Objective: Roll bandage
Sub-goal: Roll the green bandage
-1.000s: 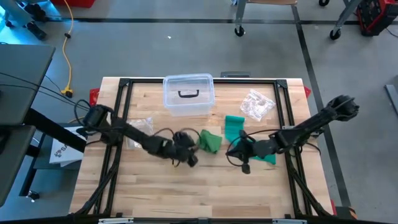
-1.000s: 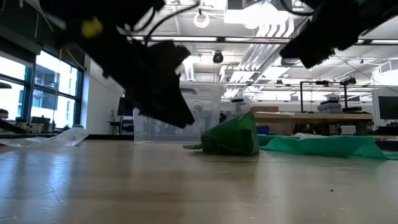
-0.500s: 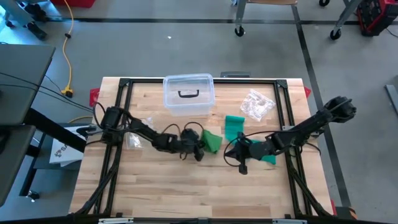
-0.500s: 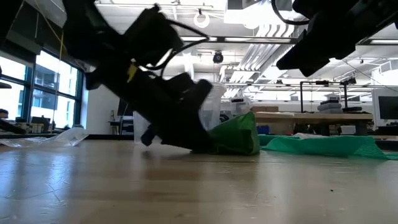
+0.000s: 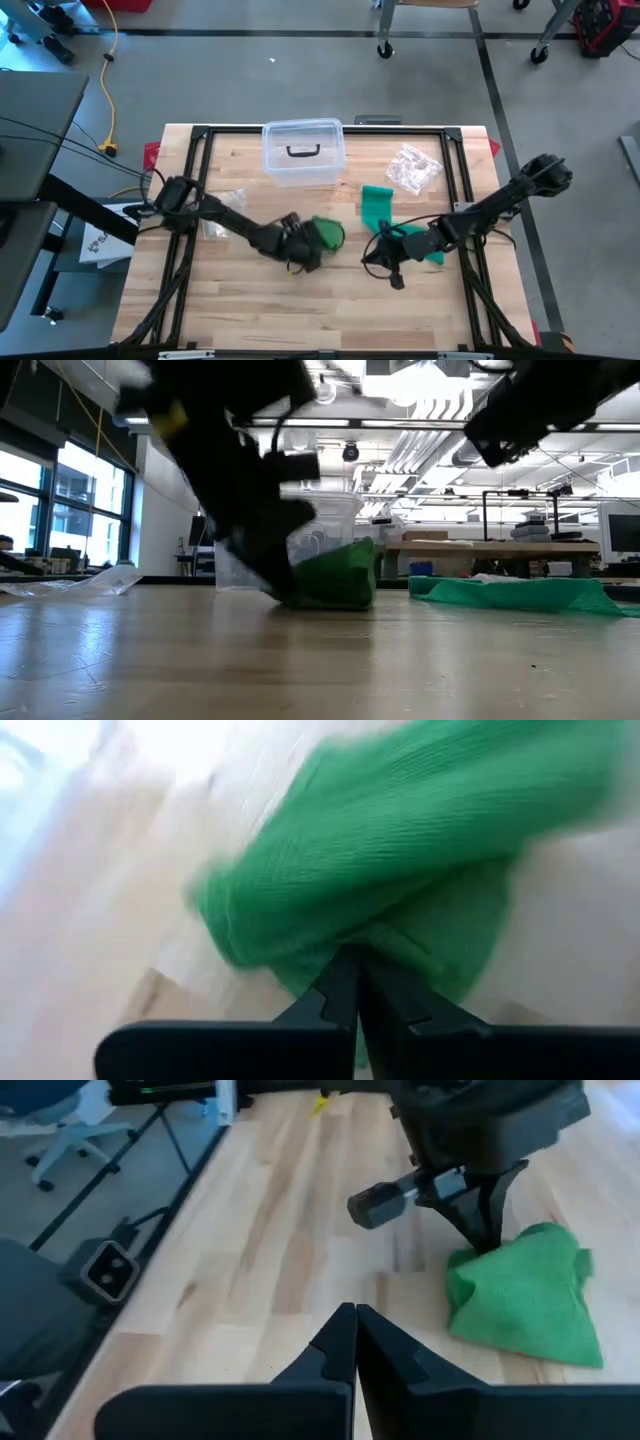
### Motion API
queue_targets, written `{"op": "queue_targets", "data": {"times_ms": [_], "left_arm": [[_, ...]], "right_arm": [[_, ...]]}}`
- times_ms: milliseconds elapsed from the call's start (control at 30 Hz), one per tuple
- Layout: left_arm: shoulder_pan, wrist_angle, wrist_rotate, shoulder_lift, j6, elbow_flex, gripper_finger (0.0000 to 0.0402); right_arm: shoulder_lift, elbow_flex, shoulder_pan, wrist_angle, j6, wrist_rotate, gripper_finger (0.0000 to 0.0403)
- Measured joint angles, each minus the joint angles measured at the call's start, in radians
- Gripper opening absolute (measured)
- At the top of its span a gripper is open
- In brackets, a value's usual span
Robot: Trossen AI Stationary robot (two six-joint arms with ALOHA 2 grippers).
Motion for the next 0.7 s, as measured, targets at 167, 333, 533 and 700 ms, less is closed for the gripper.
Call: {"op": "queue_targets", "data": {"times_ms": [167, 333, 533, 700], "left_arm": [[-0.089, -0.158, -0.104, -0.006, 0.060, 0.140, 0.0000], [-0.116, -0.169, -0.135, -0.007, 0.117, 0.228, 0.0000], [-0.124, -0.177, -0.124, -0.006, 0.224, 0.280, 0.0000], [-0.142, -0.276, -0.121, -0.006, 0.192, 0.301, 0.0000]], "right_arm": [[0.000, 0.036, 0.009, -0.018, -0.010, 0.030, 0.0008], [0.002, 0.076, 0.009, -0.073, -0.038, 0.063, 0.0049], [0.060, 0.109, 0.002, -0.070, -0.077, 0.090, 0.0128], [0.188, 0.175, -0.036, -0.070, -0.096, 0.170, 0.0174]]}}
